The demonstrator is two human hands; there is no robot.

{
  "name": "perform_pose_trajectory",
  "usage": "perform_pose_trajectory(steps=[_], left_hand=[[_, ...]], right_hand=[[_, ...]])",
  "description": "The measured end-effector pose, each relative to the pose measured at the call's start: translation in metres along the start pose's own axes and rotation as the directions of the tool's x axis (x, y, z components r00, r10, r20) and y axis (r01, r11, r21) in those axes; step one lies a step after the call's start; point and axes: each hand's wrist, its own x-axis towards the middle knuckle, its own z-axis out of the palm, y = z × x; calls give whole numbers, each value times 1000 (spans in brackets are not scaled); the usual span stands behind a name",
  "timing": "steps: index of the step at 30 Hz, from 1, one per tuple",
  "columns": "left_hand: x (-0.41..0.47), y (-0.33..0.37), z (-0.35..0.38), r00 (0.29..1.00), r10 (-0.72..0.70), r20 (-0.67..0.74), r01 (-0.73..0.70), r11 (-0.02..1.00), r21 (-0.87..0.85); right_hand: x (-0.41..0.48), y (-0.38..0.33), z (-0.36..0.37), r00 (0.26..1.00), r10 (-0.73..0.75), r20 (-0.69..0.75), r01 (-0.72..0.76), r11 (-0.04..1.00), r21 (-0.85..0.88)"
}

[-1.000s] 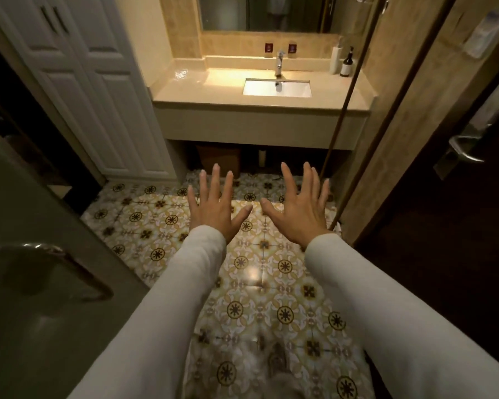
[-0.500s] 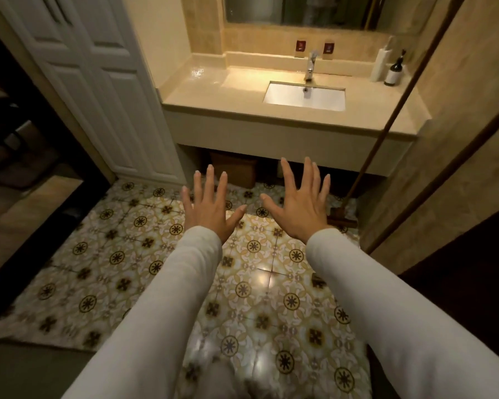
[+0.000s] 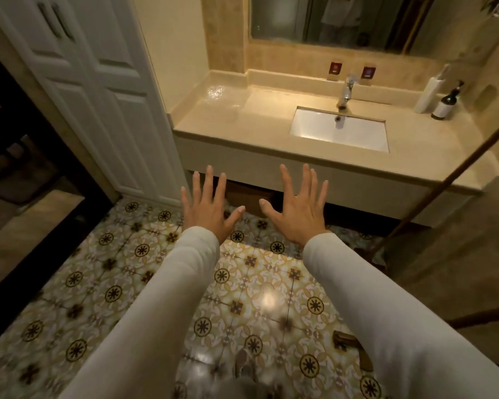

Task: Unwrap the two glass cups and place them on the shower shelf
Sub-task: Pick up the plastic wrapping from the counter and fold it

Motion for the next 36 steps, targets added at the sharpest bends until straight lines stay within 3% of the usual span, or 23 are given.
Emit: perform_pose_trajectory(steps=[18,36], left_hand=[[252,-51,81,998,-57,33,57,998,9],[509,-67,130,965,-253,61,250,967,58]], right_hand=[[266,-1,89,997,-9,82,10,1000,-6],[555,16,149,985,-122,124,108,987,115]])
